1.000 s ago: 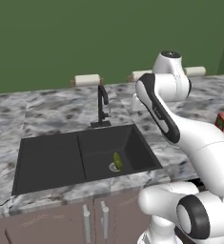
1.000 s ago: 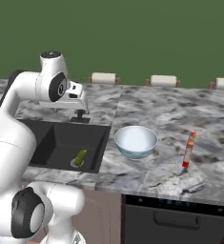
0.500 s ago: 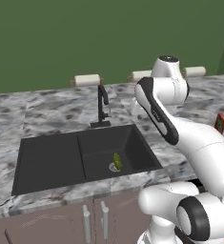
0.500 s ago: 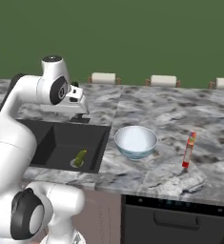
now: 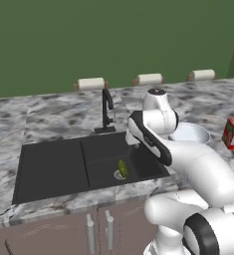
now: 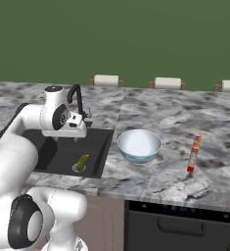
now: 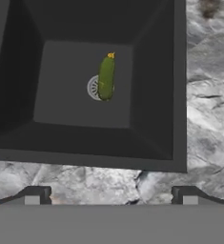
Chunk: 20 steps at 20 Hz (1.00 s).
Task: Pick the cucumber from the sink and place it in the bowl. Then pick the bowl and place it in the microwave. Then close the microwave door and press the start button.
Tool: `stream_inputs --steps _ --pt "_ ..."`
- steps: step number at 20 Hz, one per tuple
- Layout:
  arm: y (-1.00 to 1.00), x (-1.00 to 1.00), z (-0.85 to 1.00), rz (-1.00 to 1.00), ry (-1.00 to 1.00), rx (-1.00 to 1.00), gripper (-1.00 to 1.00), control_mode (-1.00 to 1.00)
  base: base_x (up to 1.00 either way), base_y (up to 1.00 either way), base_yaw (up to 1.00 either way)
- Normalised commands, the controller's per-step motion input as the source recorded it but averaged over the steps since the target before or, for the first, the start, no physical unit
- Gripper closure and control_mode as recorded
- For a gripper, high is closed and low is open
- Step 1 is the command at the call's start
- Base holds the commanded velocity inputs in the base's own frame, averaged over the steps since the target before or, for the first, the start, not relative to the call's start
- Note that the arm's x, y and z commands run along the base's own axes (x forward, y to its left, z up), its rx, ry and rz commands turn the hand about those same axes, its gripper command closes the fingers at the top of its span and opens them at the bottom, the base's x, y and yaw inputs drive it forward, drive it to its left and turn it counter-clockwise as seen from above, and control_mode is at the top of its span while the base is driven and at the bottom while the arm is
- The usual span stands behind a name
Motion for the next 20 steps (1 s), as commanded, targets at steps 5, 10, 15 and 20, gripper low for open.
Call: stream_inputs --steps 5,10,15,20 --pt "0.20 0.09 -0.55 -0.01 -0.06 -0.06 -1.00 -1.00 0.00 0.00 0.00" --pt "0.01 0.29 -0.65 -0.01 0.00 0.04 -1.00 -1.00 0.00 0.00 0.00" --pt "0.06 0.61 -0.79 0.00 0.05 0.02 -1.00 -1.00 0.00 0.00 0.00" --pt "0.07 0.71 -0.65 -0.01 0.04 0.00 -1.00 -1.00 0.00 0.00 0.00"
